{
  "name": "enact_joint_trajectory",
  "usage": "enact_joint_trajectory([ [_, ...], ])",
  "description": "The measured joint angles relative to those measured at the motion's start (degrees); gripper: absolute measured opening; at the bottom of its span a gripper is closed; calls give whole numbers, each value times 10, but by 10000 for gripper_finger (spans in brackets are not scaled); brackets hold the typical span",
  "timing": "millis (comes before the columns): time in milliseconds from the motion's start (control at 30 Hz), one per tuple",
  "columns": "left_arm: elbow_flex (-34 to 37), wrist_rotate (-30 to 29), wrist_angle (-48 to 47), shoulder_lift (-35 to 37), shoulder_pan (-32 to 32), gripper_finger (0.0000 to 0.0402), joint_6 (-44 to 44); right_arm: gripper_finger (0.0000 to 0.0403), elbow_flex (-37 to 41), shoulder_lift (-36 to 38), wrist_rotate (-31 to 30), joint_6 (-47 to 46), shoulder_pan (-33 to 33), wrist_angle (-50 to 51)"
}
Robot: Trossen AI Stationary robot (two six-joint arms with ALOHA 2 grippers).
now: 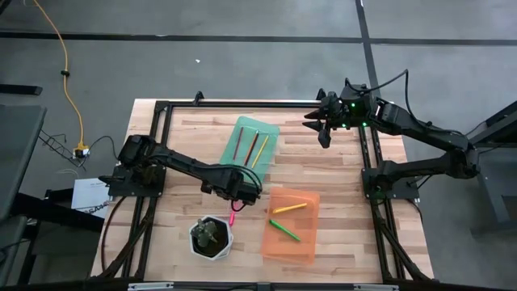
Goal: Sort pens & pencils
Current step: Put the light pink pen into the orange bin
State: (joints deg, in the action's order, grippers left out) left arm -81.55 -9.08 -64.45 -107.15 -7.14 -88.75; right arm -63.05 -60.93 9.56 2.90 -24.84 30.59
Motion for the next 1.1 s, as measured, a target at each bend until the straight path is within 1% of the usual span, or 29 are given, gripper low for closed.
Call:
enact_joint_trajectory([
  [100,-14,-20,-2,0,0,26,6,117,0,0,0,0,0,0],
  [233,-34,-31,-2,0,0,36,34,117,0,0,0,0,0,0],
  [333,-54,-52,-1,0,0,40,50,117,0,0,0,0,0,0],
  [400,-67,-66,-1,0,0,39,59,117,0,0,0,0,0,0],
  [600,-96,-87,11,0,0,28,93,117,0,0,-5,0,0,0],
  [833,-107,-87,63,0,0,36,127,117,0,0,-5,-5,0,0],
  [1100,-107,-95,138,0,0,32,156,117,0,0,-6,-5,0,0],
])
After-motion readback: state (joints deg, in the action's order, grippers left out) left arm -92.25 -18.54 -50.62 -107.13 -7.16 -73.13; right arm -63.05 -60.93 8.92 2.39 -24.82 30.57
